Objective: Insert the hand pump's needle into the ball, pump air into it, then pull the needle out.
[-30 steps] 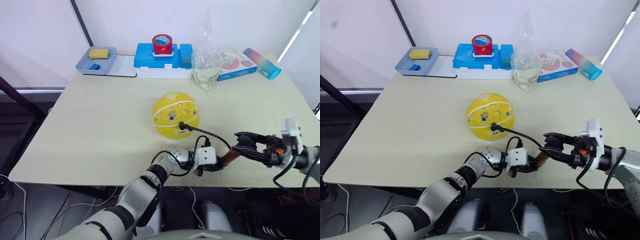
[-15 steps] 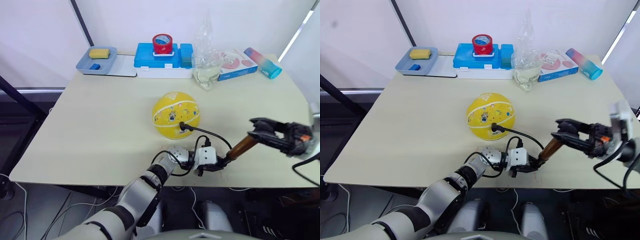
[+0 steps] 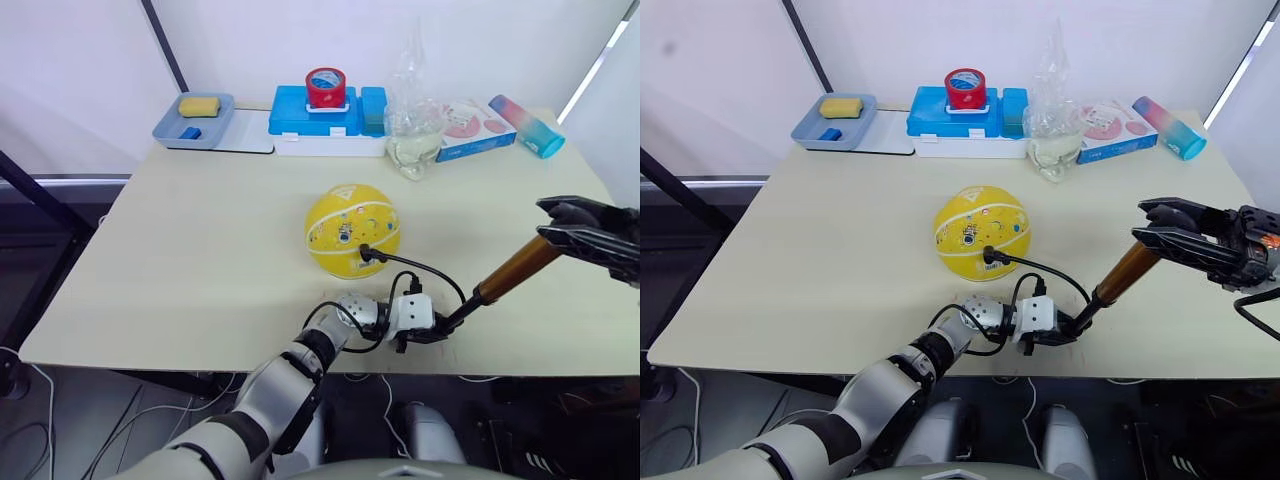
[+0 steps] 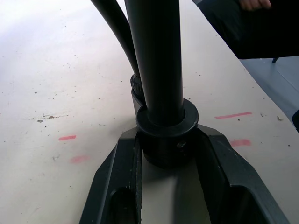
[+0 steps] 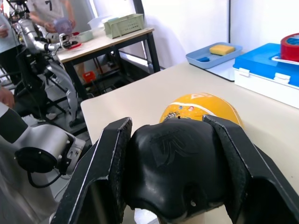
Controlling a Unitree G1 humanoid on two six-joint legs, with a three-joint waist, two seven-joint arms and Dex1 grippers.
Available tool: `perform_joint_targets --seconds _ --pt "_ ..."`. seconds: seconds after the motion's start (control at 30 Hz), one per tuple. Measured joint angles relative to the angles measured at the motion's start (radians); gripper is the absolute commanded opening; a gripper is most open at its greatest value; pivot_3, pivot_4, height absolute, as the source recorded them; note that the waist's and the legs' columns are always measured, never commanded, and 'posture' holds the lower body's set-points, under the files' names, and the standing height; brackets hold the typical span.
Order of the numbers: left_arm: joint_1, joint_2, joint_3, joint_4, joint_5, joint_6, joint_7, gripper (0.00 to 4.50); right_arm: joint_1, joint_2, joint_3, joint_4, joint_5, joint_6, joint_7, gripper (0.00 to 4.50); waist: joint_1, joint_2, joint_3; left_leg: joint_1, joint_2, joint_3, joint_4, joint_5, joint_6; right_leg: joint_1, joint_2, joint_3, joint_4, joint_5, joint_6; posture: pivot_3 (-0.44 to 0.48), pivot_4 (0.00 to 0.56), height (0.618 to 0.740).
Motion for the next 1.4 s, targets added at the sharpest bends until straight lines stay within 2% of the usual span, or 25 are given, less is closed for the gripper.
perform_joint_targets --seconds 0.37,0.57,0.8,0.97,1.17,1.4 --pt "0.000 0.002 0.000 0.001 0.000 0.005 -0.001 1.14 0.100 0.145 0.280 0.012 -0.348 -0.256 0.065 1.92 -0.001 -0.002 -0.002 0.001 0.000 0.000 0.000 0.000 0.000 0.001 0.001 0.000 0.000 0.000 0.000 0.000 0.150 0.739" --pt "-0.001 -0.001 0.000 0.000 0.000 0.011 -0.001 1.14 0.136 0.208 0.350 0.057 -0.449 -0.357 0.076 1.92 -0.001 -0.001 -0.002 0.002 0.000 0.000 0.000 0.000 0.000 0.001 0.000 0.000 0.000 0.000 0.000 0.000 0.150 0.739" --pt "-0.001 -0.004 0.000 -0.001 -0.001 0.011 -0.001 1.14 0.124 0.184 0.288 0.044 -0.368 -0.286 0.074 1.92 0.001 -0.001 -0.001 0.001 0.000 0.000 0.000 0.000 0.000 0.001 0.000 0.000 0.000 0.000 0.000 0.000 0.150 0.739" --pt "-0.002 -0.003 0.001 -0.001 -0.004 0.012 -0.001 1.14 0.034 0.097 0.122 0.018 -0.129 -0.141 0.029 1.92 0.000 0.001 0.000 0.001 0.000 0.000 0.000 0.000 0.000 0.001 0.000 0.000 0.000 0.001 -0.002 0.000 0.150 0.739" --pt "-0.002 -0.004 0.001 0.000 -0.004 0.013 -0.001 1.14 -0.017 0.002 -0.008 0.020 0.049 -0.011 -0.036 1.92 0.000 0.001 0.000 0.001 0.000 0.000 0.000 0.000 0.000 0.001 0.000 0.000 0.000 0.002 -0.003 0.000 0.150 0.739" --pt "-0.004 -0.007 0.000 0.000 -0.003 0.013 -0.002 1.14 -0.001 -0.006 -0.037 0.010 0.070 0.034 -0.062 1.92 0.002 0.001 0.000 -0.001 -0.001 0.000 0.000 0.000 0.000 0.000 0.000 0.000 0.000 0.002 -0.003 0.000 0.150 0.739"
